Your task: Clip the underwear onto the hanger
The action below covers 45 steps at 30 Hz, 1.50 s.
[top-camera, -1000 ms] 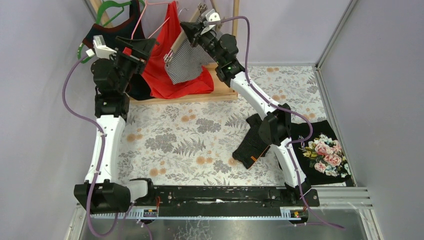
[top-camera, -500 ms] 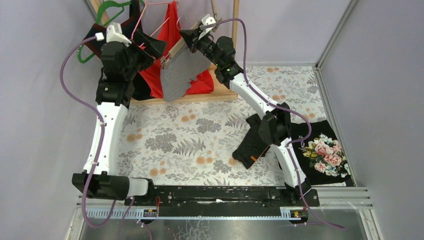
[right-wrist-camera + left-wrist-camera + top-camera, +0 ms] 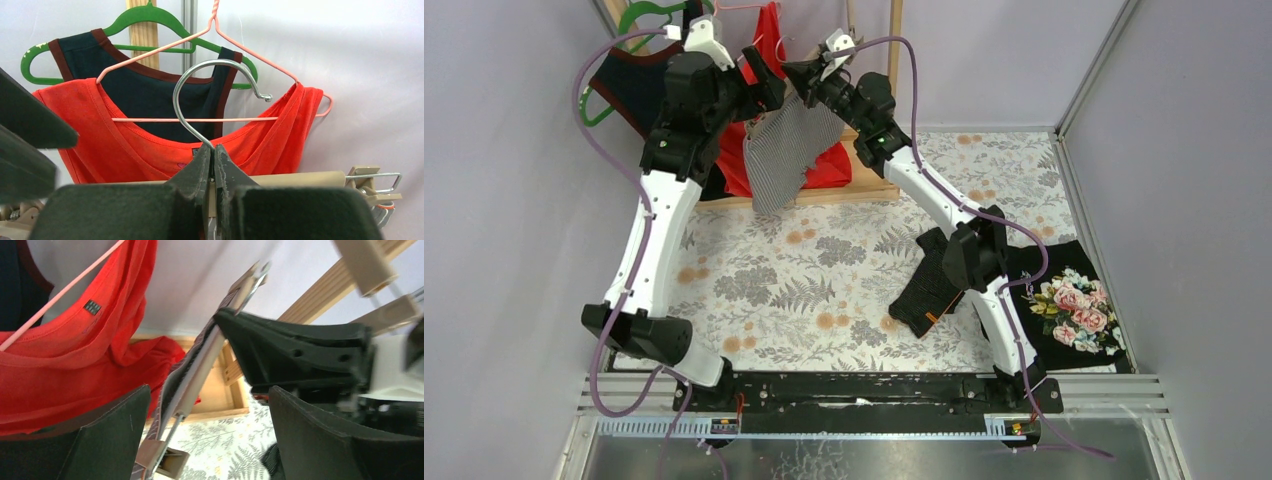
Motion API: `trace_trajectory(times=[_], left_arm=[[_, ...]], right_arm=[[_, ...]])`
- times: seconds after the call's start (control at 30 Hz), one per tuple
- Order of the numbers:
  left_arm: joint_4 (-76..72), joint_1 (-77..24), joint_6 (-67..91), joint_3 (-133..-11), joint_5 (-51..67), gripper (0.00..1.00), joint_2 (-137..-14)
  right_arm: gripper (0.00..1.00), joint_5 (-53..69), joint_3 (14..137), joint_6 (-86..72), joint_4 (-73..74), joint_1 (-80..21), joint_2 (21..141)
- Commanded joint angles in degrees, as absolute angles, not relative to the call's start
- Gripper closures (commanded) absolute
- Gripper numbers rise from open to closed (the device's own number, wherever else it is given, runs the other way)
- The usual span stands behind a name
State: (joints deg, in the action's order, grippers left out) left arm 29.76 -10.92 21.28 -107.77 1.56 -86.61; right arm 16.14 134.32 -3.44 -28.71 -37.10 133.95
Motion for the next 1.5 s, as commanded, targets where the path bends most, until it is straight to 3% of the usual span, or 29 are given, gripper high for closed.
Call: trace_trajectory(times=[0.0, 0.2, 0.43, 0.8, 1.13, 1.23, 1.4, 1.47], left_arm=[[33.7, -12.0, 15.9, -109.8, -2.6, 0.14, -88.5], [32.9, -12.5, 12.9, -110.1, -3.8, 0.22, -89.8], [31.1, -12.4, 9.8, -109.7, -3.6, 0.42, -90.0], [29.2, -12.5, 7.2, -109.0, 0.0, 0.56, -89.7], [28.6, -12.7, 6.7, -108.1, 2.1, 0.87, -89.1], [28.6, -12.7, 6.7, -108.1, 2.3, 1.0, -88.9], [28.6, -12.7, 7.2, -108.1, 2.0, 1.0, -88.8], [28.4, -12.7, 7.4, -108.0, 1.6, 1.0, -88.6]], right_arm=[[1.0, 17.1, 135.2, -3.2, -32.7, -37.3, 127.7], [1.0, 17.9, 135.0, -3.6, -32.8, -37.4, 127.4], [1.0, 18.3, 134.3, -3.7, -32.7, -37.4, 126.7], [1.0, 19.2, 134.5, -4.1, -32.0, -37.4, 126.3], [1.0, 18.9, 135.7, -3.7, -30.7, -37.3, 126.8], [1.0, 18.9, 136.3, -3.7, -30.4, -37.4, 127.1], [0.99, 18.5, 136.4, -3.7, -30.4, -37.4, 127.0], [0.92, 18.0, 136.2, -3.7, -30.5, -37.4, 126.9]])
